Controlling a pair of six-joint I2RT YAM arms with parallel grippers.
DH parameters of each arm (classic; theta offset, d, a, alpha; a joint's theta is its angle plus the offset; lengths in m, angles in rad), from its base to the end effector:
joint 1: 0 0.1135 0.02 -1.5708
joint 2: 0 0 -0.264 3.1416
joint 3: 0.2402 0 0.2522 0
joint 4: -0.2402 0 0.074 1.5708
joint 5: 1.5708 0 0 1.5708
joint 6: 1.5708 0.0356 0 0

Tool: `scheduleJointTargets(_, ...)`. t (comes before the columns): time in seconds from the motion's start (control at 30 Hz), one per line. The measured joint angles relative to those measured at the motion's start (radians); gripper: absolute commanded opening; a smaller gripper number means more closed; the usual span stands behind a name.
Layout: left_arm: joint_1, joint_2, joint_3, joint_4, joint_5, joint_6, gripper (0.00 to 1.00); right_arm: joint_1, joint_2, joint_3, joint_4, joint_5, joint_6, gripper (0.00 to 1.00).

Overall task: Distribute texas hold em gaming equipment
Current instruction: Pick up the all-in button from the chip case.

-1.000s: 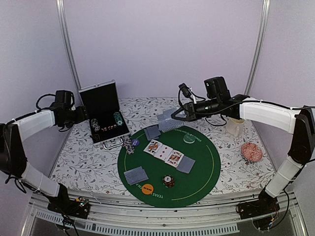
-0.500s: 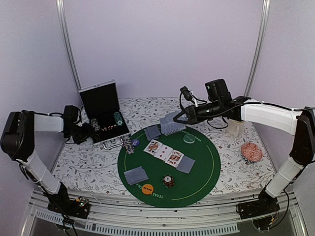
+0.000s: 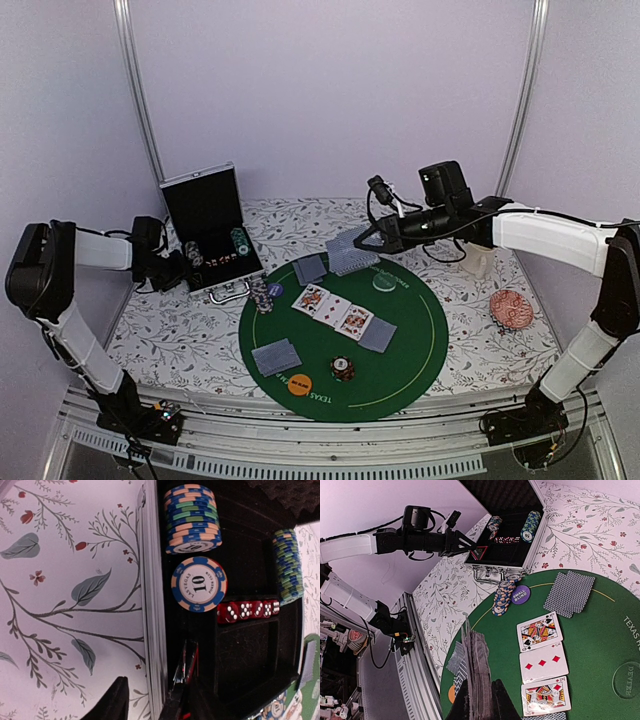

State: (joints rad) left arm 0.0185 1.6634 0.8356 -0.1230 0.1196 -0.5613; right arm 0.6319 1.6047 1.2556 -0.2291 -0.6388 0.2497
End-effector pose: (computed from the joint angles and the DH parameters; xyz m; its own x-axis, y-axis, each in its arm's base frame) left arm 0.3179 0.0016 0.1476 -0.7160 -0.5418 -0.4402 -0.3900 0.8334 -0.3915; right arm 0.2824 0.2331 0.2939 -0.6441 -0.2256 -0.7310 -0.7409 0.4217 0.5227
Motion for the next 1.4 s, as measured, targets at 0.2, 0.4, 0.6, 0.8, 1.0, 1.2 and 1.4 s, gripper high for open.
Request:
scheduleJointTargets(0.2,-0.004,0.0,0.0,0.01,0.003,-0.002,0.23,0.0,-0.001,0.0,0.0,0.0,0.0,0.02)
scheduleJointTargets(0.4,-0.018,-0.012,0.0,0.005,-0.008,0.0,0.15,0.0,-0.001,0.0,0.0,0.0,0.0,0.02)
scheduleJointTargets(0.6,-0.029,-0.05,0.0,-0.019,-0.035,0.003,0.13,0.0,-0.001,0.0,-0.003,0.0,0.0,0.02)
scheduleJointTargets(0.8,-0.039,-0.061,0.001,-0.024,-0.049,0.004,0.0,0.0,-0.008,0.0,-0.011,0.001,0.0,0.02)
scheduleJointTargets(1.0,-0.061,-0.089,0.002,-0.045,-0.091,0.013,0.0,0.0,-0.022,0.0,-0.018,0.003,0.0,0.02)
scheduleJointTargets(1.2,-0.157,-0.245,0.008,-0.096,-0.212,0.057,0.0,0.0,-0.038,0.0,-0.033,0.016,-0.004,0.02)
scheduleJointTargets(1.4,-0.354,-0.349,0.075,-0.099,-0.211,0.18,0.0,0.0,-0.055,0.0,-0.059,0.035,-0.009,0.02)
